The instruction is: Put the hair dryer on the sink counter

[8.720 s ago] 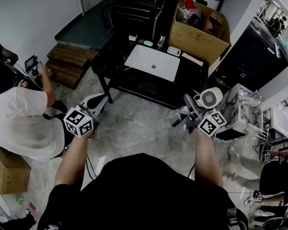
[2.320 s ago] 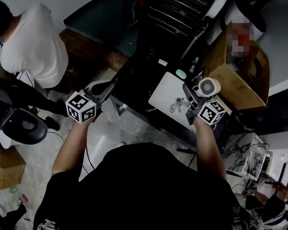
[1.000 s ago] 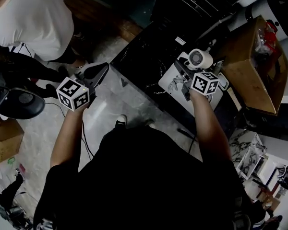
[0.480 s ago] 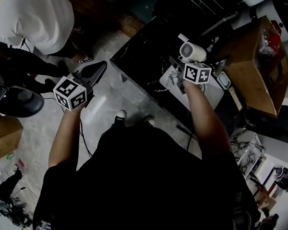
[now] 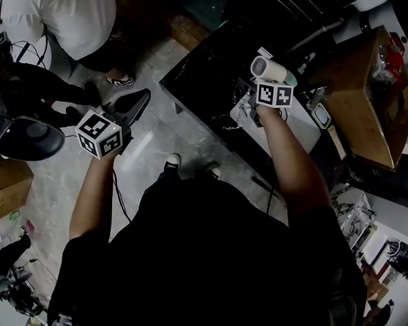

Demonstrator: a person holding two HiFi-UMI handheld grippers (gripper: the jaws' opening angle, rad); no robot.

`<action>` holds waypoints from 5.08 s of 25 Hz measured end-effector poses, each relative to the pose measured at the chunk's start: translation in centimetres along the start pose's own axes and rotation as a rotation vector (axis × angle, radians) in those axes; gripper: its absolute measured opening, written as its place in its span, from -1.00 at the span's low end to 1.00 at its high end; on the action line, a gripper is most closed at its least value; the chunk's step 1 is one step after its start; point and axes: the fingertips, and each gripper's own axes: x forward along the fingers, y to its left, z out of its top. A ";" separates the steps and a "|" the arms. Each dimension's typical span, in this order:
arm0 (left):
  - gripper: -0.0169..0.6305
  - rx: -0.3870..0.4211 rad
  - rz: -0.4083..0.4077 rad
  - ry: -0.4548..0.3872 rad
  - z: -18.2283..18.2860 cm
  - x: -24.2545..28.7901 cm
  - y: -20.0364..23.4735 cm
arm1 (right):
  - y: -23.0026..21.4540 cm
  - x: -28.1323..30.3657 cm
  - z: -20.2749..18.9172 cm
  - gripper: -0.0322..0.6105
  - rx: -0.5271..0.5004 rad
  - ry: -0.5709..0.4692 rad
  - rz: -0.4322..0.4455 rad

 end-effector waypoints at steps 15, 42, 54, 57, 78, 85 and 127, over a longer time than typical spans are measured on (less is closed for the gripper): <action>-0.91 -0.026 0.005 0.024 -1.3 0.2 1.1 | -1.9 5.8 -1.8 -0.43 -0.011 0.198 -0.085; -0.91 -0.056 0.004 0.063 -2.7 -0.2 3.1 | -3.5 10.1 -2.8 -0.43 0.025 0.377 -0.165; -0.91 -0.086 0.025 0.066 -3.1 -0.8 3.8 | -3.2 11.1 -1.4 -0.15 0.030 0.332 -0.168; -0.91 -0.085 0.018 0.065 -3.1 -0.5 3.6 | -3.4 10.6 -0.3 -0.15 0.013 0.299 -0.181; -0.91 -0.058 -0.034 0.076 -2.7 0.9 1.5 | -4.7 7.5 -0.4 -0.15 0.049 0.264 -0.208; -0.91 -0.041 -0.048 0.068 -2.1 1.3 0.4 | -4.7 5.4 -0.1 -0.15 0.055 0.231 -0.212; -0.91 0.138 -0.307 0.101 2.2 5.1 -14.0 | 0.8 -16.8 -0.2 -0.70 0.047 -0.115 -0.195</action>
